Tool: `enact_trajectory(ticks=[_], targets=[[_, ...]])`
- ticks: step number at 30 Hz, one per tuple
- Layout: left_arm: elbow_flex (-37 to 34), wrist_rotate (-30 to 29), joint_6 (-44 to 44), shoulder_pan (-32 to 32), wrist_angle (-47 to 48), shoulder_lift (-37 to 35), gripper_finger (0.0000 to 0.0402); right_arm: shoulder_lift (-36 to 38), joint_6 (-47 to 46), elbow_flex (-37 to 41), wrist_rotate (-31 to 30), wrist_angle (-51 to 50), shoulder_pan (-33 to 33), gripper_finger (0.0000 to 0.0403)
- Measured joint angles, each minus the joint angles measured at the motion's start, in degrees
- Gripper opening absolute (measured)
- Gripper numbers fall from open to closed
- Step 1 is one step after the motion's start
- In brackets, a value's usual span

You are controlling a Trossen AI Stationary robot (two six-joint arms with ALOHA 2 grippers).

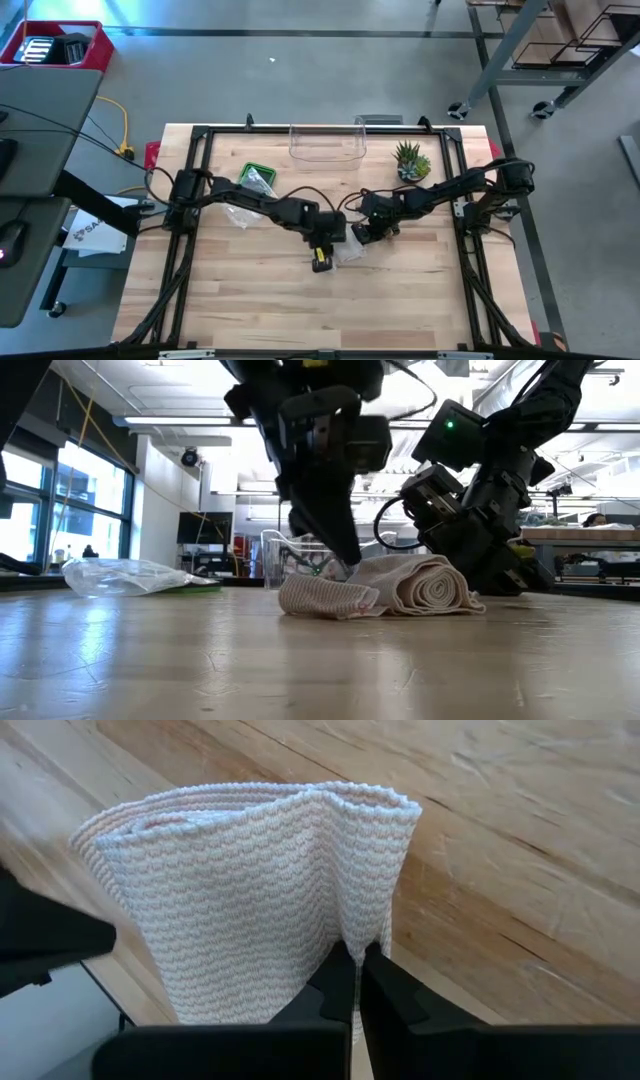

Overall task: Roll bandage
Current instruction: Roll the bandage

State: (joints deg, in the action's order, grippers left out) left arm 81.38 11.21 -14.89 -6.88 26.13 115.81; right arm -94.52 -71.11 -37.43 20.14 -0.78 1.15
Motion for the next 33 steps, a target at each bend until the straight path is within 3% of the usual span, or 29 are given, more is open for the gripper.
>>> enact_trajectory(ticks=[4, 10, 16, 23, 33], targets=[[0.0, -2.0, 0.0, -1.3, -0.4, -0.2, 0.0000, 0.0, 0.0, 0.0, 0.6, 0.0, 0.0, 0.0000], [0.1, -11.3, 4.7, -5.2, 2.1, -3.5, 0.0000, 0.0, -0.4, 0.0, 1.2, 0.0, 0.0, 0.0000], [-3.8, -10.7, 0.4, -7.6, -0.7, -2.9, 0.0000, 0.0, -0.3, 0.0, 1.3, 0.0, 0.0, 0.0000], [-3.9, -14.5, -2.4, -7.7, -2.5, -3.1, 0.0000, 0.0, -0.4, 0.0, 1.3, 0.1, 0.0, 0.0000], [-3.9, -14.9, -3.2, -8.7, -3.7, -1.8, 0.0000, 0.0, -0.4, 0.0, 1.1, 0.2, 0.0, 0.0000]])
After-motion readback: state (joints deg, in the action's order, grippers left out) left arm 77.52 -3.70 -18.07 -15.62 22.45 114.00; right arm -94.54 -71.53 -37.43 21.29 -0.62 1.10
